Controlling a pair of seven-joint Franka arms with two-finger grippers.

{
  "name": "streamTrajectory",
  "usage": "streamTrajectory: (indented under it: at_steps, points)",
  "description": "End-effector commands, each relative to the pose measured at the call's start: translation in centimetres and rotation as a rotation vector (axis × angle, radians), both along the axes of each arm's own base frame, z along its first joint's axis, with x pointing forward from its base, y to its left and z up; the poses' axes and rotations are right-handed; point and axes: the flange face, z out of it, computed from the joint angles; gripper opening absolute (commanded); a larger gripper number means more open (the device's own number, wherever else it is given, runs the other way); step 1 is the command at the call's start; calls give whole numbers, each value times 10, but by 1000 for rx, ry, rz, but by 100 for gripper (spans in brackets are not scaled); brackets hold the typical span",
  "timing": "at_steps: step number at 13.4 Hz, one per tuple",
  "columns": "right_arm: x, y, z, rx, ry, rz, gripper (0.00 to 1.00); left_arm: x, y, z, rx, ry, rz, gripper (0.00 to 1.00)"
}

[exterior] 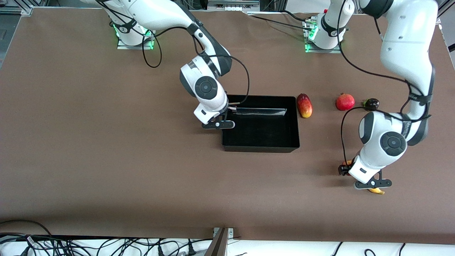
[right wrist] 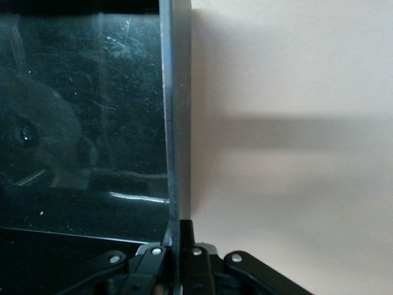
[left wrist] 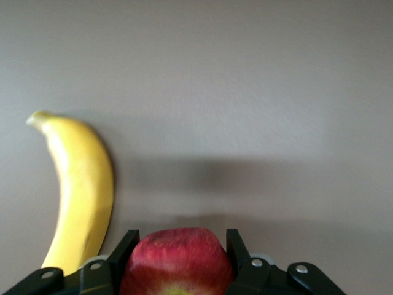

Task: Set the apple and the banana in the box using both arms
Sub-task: 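Slide the box with the right gripper while the left gripper grasps the apple, then lift the apple with the left gripper while the right gripper releases the box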

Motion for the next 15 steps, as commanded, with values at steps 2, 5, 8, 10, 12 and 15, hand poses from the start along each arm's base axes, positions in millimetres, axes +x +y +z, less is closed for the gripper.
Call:
streamTrajectory:
  at_steps: [2, 5, 8, 10, 12, 15]
  points:
    - [5, 10, 7, 24, -32, -29, 100, -26, -40, 107, -7, 107, 59, 0]
    - [22, -18, 58, 26, -9, -57, 100, -43, -87, 134, -30, 147, 124, 0]
    - [55, -96, 146, 9, 20, -54, 100, -59, -136, 142, -49, 165, 207, 0]
    - [74, -166, 199, -2, 21, -28, 100, -68, -171, 138, -58, 172, 247, 0]
    - [89, -243, 241, -32, 19, -62, 100, -81, -208, 122, -84, 216, 225, 0]
    - [118, -369, 275, -55, -57, -16, 100, -101, -267, 96, -105, 246, 222, 0]
